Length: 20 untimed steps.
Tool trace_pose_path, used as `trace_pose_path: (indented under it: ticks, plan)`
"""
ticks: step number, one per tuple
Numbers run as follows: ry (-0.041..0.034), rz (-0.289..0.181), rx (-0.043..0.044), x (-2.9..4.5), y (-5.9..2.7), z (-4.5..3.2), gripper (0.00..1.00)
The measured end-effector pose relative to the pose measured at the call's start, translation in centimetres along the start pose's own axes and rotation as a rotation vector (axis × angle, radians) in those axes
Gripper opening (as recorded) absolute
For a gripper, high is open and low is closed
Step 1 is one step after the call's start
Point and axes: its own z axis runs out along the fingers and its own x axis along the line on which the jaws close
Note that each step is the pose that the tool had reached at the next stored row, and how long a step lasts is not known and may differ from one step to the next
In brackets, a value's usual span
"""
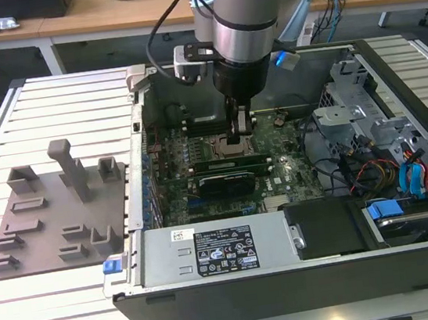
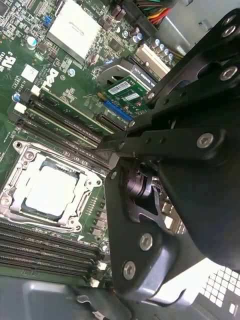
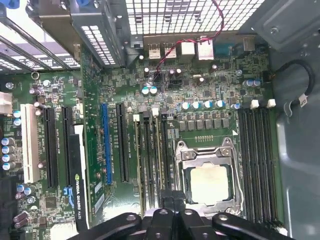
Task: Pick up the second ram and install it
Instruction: 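Insert the second ram into the second slot, then press down the second ram until it locks into place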
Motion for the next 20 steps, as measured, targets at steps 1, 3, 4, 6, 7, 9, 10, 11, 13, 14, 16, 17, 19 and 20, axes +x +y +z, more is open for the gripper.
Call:
trace_pose_path:
  ticks: [1,3,4,6,7,9,10,11,13,14,16,17,19,20]
  plan:
    - [0.0001,0.0,0.0,0.0,0.0,-0.01,0.1]
    - [0.0001,0.0,0.0,0.0,0.0,-0.02,0.1]
    - [0.0003,0.0,-0.0001,0.0,-0.03,0.01,0.1]
    - [0.0004,0.0,-0.0006,-0.06,-1.22,0.56,0.1]
    - [0.0008,0.0,-0.001,-0.09,-1.81,0.8,0.1]
    - [0.0009,0.0,-0.0012,-0.11,-2.5,1.19,0.1]
    - [0.0009,0.0,-0.0011,-0.12,-2.88,1.52,0.1]
    - [0.001,0.0,-0.0012,-0.14,-3.28,1.84,0.1]
    - [0.0009,0.0,-0.0014,-0.16,-4.04,2.5,0.1]
    - [0.0011,0.0,-0.0014,-0.14,-4.48,2.83,0.1]
    - [0.0011,0.0,-0.0014,0.0,-5.15,3.38,0.1]
    - [0.0013,0.0,-0.0014,0.03,-5.18,3.43,0.1]
    - [0.0011,0.0,-0.0013,0.05,-5.2,3.55,0.1]
    - [0.0019,0.0,-0.0016,0.07,-5.21,3.72,0.1]
